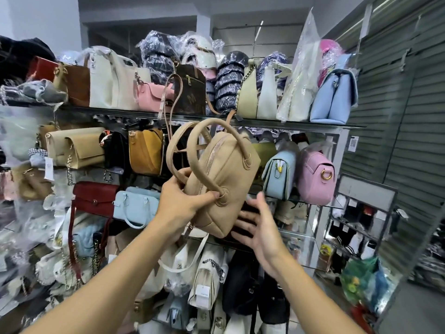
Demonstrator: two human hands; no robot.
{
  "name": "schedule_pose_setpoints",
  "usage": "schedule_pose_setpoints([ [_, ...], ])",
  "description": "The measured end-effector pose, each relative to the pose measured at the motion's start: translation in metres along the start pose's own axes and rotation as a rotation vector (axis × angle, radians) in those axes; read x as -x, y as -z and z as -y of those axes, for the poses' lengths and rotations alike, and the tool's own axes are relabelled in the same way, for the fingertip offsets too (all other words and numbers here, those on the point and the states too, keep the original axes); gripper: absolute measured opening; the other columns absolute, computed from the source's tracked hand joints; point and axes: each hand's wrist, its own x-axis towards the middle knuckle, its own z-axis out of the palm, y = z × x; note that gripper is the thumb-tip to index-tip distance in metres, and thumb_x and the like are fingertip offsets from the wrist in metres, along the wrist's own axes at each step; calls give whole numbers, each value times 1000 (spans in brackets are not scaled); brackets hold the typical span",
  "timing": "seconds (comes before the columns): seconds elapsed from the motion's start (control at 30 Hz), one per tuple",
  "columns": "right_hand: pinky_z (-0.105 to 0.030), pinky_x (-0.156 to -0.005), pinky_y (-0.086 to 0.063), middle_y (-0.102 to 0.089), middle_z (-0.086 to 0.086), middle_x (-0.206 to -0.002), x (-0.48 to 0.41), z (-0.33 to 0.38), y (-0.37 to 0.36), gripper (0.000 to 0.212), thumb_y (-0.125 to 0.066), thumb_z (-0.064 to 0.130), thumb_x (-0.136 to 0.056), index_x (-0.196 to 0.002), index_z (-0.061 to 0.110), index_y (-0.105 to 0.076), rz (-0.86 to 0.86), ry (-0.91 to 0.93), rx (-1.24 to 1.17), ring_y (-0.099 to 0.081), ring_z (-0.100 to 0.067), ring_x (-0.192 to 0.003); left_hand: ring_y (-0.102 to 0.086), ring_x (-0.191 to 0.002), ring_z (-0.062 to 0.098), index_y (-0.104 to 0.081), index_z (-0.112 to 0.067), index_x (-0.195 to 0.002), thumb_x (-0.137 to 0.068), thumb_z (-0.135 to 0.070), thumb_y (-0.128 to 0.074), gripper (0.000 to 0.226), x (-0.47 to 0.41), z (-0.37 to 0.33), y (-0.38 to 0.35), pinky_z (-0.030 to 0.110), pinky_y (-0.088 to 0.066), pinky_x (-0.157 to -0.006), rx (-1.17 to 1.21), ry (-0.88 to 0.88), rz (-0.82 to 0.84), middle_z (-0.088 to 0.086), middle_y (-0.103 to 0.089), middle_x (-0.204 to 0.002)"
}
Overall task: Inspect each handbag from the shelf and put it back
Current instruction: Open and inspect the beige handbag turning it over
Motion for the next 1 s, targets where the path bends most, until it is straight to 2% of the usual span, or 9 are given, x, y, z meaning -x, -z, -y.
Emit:
schedule_pose_setpoints([
  [0.1,-57,-98,-54,-60,-9,-131,-9,26,18,74,-49,81,-73,-134,40,-45,-61,-41,-77,-63,-31,-120,-76,-91,19,-68,2,-109,-62,10,-89,52,6,-1,9,26,-59,-74,15,18,107,9,-79,-94],
  [0.17,-62,-97,-53,-63,-7,-126,-11,42,28,68,-47,78,-82,-136,38,-53,-31,-43,-114,-65,-31,-115,-76,-94,20,-69,-1,-109,-56,7,-90,58,8,0,17,29,-60,-79,4,13,186,10,-79,-97],
  [0.27,-60,-95,-54,-70,-3,-126,-13,54,36,64,-46,79,-86,-132,38,-65,31,-38,-43,-67,-25,-109,-74,-103,20,-71,-12,-114,-56,-4,-89,61,14,-2,26,32,-59,-88,-69,-15,293,8,-78,-104],
  [0.43,-61,-97,-53,-72,-3,-128,-8,56,36,84,-51,89,-68,-130,36,-68,54,-88,37,-65,-31,-121,-71,-106,14,-70,-9,-113,-64,15,-87,58,22,-4,27,24,-56,-91,-203,-127,376,5,-77,-106],
  [0.6,-60,-92,-57,-71,-3,-129,-10,61,37,109,-75,94,-36,-130,39,-65,135,-91,137,-67,-32,-117,-72,-103,10,-74,-12,-109,-66,13,-86,51,25,-6,32,19,-53,-85,-257,-155,445,2,-78,-101],
  [0.73,-58,-90,-58,-62,-10,-137,-12,57,41,117,-88,80,-39,-136,22,-55,132,-101,220,-65,-32,-118,-72,-106,16,-72,-13,-116,-65,17,-84,61,27,-9,36,28,-56,-91,-300,-169,501,2,-78,-106],
  [0.8,-51,-84,-60,-58,-11,-139,-11,55,41,109,-91,68,-50,-141,24,-51,145,-73,213,-65,-28,-115,-68,-113,11,-67,-23,-127,-61,12,-90,78,25,-8,39,31,-56,-96,-332,-149,503,-4,-74,-116],
  [0.9,-48,-80,-61,-58,-2,-136,-11,52,40,87,-86,46,-63,-141,38,-48,123,-28,139,-67,-24,-111,-57,-125,2,-59,-40,-135,-47,-12,-102,101,21,1,46,32,-50,-106,-389,-61,414,-16,-62,-131],
  [1.0,-44,-72,-59,-67,-3,-130,-13,47,37,89,-85,45,-57,-139,37,-53,97,20,31,-68,-20,-103,-59,-119,-1,-60,-44,-129,-38,-26,-103,103,22,11,48,15,-50,-92,-263,80,238,-12,-66,-126],
])
